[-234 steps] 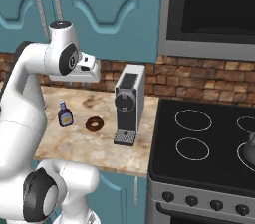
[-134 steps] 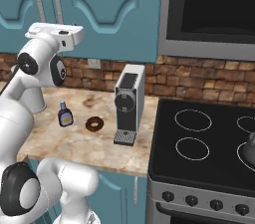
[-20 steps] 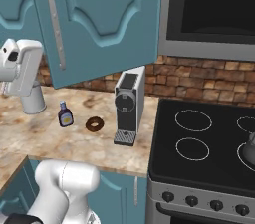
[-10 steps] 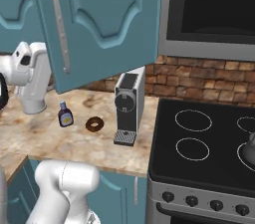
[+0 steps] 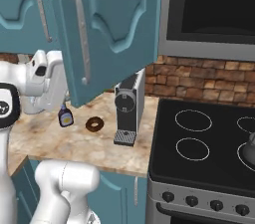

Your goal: Pick the pan from the cabinet and place it on the stove. Then turn on the stove burner for the pan.

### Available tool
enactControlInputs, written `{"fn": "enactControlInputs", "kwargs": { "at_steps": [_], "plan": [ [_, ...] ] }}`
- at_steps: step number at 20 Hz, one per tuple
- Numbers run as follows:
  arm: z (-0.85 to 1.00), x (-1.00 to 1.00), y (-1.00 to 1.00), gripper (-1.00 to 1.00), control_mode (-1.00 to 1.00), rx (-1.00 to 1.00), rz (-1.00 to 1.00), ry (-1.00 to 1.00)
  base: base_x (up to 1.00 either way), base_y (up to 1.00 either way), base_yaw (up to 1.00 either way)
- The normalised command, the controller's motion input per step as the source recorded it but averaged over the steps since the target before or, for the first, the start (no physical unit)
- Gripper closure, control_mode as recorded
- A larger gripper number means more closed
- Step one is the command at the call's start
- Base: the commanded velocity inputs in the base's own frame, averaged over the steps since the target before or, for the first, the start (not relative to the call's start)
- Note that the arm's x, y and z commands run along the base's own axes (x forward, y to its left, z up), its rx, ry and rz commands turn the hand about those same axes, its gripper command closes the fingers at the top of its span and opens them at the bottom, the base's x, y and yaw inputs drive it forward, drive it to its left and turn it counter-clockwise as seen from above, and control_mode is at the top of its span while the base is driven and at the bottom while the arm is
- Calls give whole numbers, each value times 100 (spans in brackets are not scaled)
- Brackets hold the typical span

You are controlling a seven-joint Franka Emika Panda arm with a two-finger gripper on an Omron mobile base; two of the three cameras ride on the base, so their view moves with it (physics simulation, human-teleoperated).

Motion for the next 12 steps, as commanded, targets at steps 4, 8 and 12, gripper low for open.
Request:
{"fn": "enactControlInputs", "kwargs": {
  "at_steps": [4, 8, 12],
  "plan": [
    [0, -2, -84, -100, -100, 0, -5, 3, 0, 0, 0],
    [0, 0, -80, -100, -100, 0, -4, 6, 0, 0, 0],
    [-2, 0, -68, -100, -100, 0, -5, 11, 0, 0, 0]
  ]
}}
